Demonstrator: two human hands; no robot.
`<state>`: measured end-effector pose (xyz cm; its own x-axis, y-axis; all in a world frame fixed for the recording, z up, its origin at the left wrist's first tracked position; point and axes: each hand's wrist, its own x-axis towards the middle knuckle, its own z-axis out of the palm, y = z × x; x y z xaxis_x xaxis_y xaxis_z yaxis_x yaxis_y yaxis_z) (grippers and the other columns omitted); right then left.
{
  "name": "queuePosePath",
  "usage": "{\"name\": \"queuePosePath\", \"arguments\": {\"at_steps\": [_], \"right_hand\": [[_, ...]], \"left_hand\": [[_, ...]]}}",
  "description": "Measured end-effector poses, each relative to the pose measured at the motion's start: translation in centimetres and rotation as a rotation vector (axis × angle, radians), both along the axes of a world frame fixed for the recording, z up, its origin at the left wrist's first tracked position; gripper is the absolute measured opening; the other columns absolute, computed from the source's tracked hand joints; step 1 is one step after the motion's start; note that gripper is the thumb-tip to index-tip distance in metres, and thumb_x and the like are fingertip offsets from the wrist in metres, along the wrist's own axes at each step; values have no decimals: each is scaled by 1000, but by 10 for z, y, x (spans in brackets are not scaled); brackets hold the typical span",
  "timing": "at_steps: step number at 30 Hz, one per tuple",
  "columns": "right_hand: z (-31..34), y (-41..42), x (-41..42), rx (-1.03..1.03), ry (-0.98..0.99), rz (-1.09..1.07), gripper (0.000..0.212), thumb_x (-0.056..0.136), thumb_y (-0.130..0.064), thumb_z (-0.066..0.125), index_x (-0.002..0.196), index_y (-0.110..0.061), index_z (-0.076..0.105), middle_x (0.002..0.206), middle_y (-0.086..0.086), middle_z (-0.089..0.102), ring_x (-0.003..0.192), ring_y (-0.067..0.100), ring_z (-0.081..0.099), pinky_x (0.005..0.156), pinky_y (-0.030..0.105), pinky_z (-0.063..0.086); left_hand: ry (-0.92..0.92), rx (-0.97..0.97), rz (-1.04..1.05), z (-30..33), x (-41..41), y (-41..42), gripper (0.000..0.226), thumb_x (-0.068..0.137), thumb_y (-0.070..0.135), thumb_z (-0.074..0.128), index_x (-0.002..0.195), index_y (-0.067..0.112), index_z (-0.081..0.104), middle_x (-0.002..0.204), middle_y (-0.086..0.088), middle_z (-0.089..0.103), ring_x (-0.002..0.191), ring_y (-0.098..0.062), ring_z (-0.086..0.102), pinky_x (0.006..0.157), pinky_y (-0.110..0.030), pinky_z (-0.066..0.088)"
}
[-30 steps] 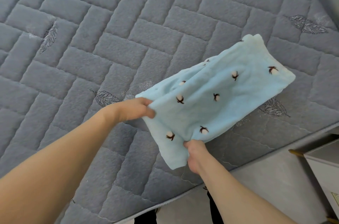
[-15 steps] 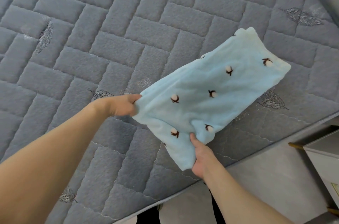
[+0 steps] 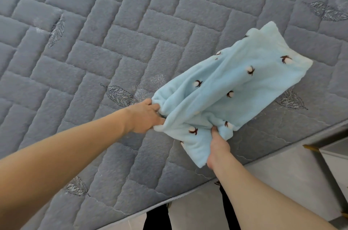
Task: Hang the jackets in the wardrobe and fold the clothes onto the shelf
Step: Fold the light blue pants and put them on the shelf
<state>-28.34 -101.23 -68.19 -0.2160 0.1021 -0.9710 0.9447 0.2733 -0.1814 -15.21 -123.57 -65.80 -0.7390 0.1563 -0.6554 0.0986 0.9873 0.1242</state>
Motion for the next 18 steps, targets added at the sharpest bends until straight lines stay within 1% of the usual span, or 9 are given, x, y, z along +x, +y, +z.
{"name": "queuePosePath", "arguments": {"at_steps": [2,6,9,11,13,15,16,17,18], "right_hand": [[1,-6,3,23,15,11,43,76,-56,76,90,-17,64,89,3,70,78,25,69,58,30,53],[-2,-7,2,81,20,16,40,79,-54,75,85,-18,59,90,2,69,76,24,67,57,30,50],[-3,0,-1,97,34,19,38,78,-52,76,86,-18,62,87,1,70,73,22,67,55,29,48],[-3,0,3,68,26,9,39,78,-54,76,91,-19,66,86,-1,73,74,22,70,58,30,52],[-2,-2,14,-43,-4,-15,40,80,-55,73,98,-20,69,87,-1,77,77,23,73,66,34,58],[-2,-3,28,-152,-61,-11,40,84,-52,70,110,-21,68,96,1,77,87,24,74,78,39,59],[-3,-3,33,-162,-86,3,40,85,-47,69,116,-23,66,101,2,76,92,25,73,81,39,58],[-3,-2,38,-157,-109,24,40,85,-40,69,121,-23,64,105,4,75,96,26,72,80,38,57],[-4,0,41,-140,-127,52,42,83,-31,67,124,-23,61,108,5,74,99,28,70,76,37,56]], "left_hand": [[-11,-115,83,-1,6,-17,29,101,36,41,130,32,41,125,12,51,113,-19,42,96,-37,28],[30,-233,335,-6,10,-43,23,103,45,29,115,33,44,119,15,53,101,-20,38,88,-40,27],[75,-303,438,-7,8,-60,12,104,35,33,104,35,45,105,18,60,93,-18,29,93,-44,24],[65,-335,538,-7,-1,-58,10,99,25,37,105,30,45,104,14,63,100,-21,35,99,-49,21],[133,-220,696,-8,-10,-42,26,89,24,43,114,25,46,123,6,57,116,-26,39,104,-51,21],[248,60,806,-6,-21,-19,51,80,38,48,129,25,42,144,4,40,131,-25,33,109,-51,20],[264,179,816,-5,-27,-7,61,78,49,46,133,25,41,148,5,36,134,-23,30,111,-50,17],[256,225,804,-7,-32,4,65,79,59,43,133,24,43,145,6,38,133,-21,30,112,-48,16],[233,205,787,-10,-36,12,62,83,65,42,127,21,47,137,6,44,129,-21,34,111,-47,17]]}}
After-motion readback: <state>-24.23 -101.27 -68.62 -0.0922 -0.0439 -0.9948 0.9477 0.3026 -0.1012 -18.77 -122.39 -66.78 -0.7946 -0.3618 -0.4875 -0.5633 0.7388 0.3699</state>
